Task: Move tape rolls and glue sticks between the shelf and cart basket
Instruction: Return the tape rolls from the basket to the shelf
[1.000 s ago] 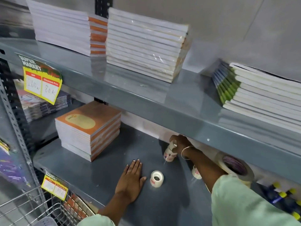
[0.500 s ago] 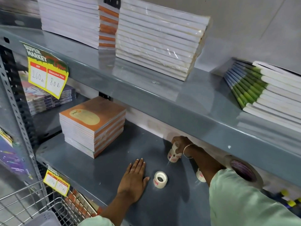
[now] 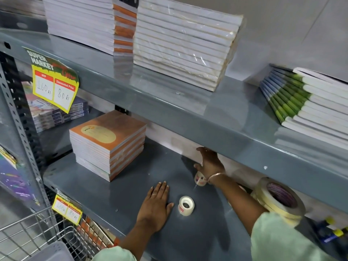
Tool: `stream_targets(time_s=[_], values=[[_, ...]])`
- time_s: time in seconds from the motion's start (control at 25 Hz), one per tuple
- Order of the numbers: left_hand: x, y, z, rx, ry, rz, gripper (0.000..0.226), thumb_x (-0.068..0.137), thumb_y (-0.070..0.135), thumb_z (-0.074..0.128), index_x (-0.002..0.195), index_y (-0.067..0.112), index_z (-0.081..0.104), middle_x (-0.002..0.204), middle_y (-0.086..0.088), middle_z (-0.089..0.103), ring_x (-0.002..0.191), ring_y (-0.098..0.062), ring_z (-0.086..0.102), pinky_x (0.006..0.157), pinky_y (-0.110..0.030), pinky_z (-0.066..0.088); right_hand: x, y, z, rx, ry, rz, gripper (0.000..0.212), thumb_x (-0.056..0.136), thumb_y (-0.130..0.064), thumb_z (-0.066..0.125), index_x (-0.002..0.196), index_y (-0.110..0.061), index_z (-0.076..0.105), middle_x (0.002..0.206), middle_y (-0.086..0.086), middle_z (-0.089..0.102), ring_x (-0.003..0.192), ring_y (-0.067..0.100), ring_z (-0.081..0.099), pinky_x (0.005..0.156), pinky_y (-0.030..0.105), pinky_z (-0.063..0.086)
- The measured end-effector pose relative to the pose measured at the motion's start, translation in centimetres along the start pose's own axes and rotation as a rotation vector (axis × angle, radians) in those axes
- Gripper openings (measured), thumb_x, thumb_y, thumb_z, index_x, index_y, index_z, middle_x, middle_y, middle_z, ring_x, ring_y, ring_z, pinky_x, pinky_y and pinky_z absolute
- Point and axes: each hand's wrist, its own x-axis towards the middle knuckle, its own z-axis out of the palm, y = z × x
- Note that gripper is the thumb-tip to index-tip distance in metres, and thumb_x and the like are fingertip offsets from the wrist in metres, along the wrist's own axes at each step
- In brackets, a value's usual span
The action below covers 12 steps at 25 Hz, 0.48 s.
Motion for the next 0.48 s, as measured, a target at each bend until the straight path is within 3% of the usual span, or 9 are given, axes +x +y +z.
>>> stream_targets(time_s=[0.08, 0.24, 0.32, 0.48], values=[[0.1, 0.1, 0.0, 0.005, 0.013, -0.002, 0.063, 0.098, 0.047, 0.018, 0.149, 0.015, -0.002, 0.161, -0.001, -0.004, 0.148, -0.015, -0.007, 0.121, -0.032, -0.005, -1.1, -0.2, 1.9, -0.011, 0.132, -0.125, 0.043, 0.092, -0.024, 0.054, 0.134, -0.015, 0.047, 0.14, 0.01, 0.046, 0.134, 0.024, 0.039, 0.112, 0.031, 0.033], [0.0, 0.1, 0.0, 0.012, 0.015, -0.002, 0.062, 0.099, 0.045, 0.019, 0.149, 0.014, -0.001, 0.161, -0.002, -0.002, 0.149, -0.016, -0.006, 0.122, -0.033, -0.004, -4.5, 0.2, 7.5, -0.11, -0.292, -0.242, 0.059, 0.077, -0.03, 0.073, 0.131, -0.021, 0.049, 0.133, 0.008, 0.047, 0.126, 0.026, 0.044, 0.106, 0.034, 0.041], [0.0, 0.1, 0.0, 0.009, 0.014, -0.006, 0.062, 0.099, 0.046, 0.019, 0.149, 0.014, -0.001, 0.161, -0.001, -0.002, 0.148, -0.016, -0.007, 0.122, -0.033, -0.004, -5.0, 0.5, 8.8, -0.149, -0.336, -0.224, 0.065, 0.073, -0.029, 0.077, 0.131, -0.022, 0.048, 0.132, 0.01, 0.047, 0.125, 0.027, 0.043, 0.105, 0.034, 0.041], [0.0, 0.2, 0.1, 0.003, 0.018, -0.009, 0.063, 0.099, 0.046, 0.02, 0.149, 0.015, 0.0, 0.161, -0.001, -0.001, 0.149, -0.016, -0.006, 0.122, -0.032, -0.004, -5.1, 0.9, 8.6, -0.109, -0.318, -0.194, 0.048, 0.075, -0.014, 0.073, 0.121, -0.018, 0.057, 0.127, 0.012, 0.051, 0.12, 0.03, 0.049, 0.1, 0.033, 0.044]])
